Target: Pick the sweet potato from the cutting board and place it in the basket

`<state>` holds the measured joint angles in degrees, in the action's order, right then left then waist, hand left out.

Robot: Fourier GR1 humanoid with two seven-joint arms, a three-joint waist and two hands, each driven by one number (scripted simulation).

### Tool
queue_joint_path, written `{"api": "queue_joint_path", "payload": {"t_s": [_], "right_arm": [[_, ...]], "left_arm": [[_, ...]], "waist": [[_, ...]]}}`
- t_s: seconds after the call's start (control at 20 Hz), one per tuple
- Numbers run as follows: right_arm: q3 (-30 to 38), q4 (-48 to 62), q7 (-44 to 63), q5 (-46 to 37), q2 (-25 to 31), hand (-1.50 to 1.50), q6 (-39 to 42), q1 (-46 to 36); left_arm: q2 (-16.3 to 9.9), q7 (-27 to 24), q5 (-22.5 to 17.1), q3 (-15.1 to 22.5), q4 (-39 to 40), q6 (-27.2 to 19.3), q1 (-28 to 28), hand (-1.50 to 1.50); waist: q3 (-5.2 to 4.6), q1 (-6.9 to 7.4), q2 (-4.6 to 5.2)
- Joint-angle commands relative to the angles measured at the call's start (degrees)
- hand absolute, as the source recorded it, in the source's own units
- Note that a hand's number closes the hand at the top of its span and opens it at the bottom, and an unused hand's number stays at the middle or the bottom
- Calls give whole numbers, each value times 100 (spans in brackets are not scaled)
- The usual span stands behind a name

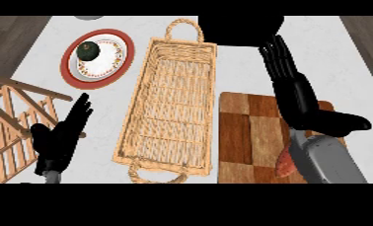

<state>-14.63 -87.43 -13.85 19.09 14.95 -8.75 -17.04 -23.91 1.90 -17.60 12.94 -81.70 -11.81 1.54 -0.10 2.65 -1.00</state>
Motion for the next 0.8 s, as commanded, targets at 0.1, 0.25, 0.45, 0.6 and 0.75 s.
{"api": "queue_joint_path", "payload": {"t_s": [0.1,0.25,0.45,0.6,0.75], "right_arm": [[812,187,475,-376,446,150,-1341,1159],[1794,837,685,-538,935,150,-2282,2016],[1707,228,-125,-1432,141,-150,-3825,2056],[1817,552,480,-2011,-33,-150,-5087,2045],[1792,686,1136,-2518,-95,-150,-5945,2469]], "left_arm": [[-143,-137,151,-452,-179,-512,-58,0],[-378,-230,162,-862,-318,-744,-162,0],[-354,152,137,-708,-411,-611,-662,0],[-362,197,209,-664,-419,-623,-824,0],[-288,266,240,-554,-443,-629,-829,0]], "waist": [[1,-634,24],[-1,-1136,-1],[-3,-586,87],[-24,-463,125],[-49,-462,130]]}}
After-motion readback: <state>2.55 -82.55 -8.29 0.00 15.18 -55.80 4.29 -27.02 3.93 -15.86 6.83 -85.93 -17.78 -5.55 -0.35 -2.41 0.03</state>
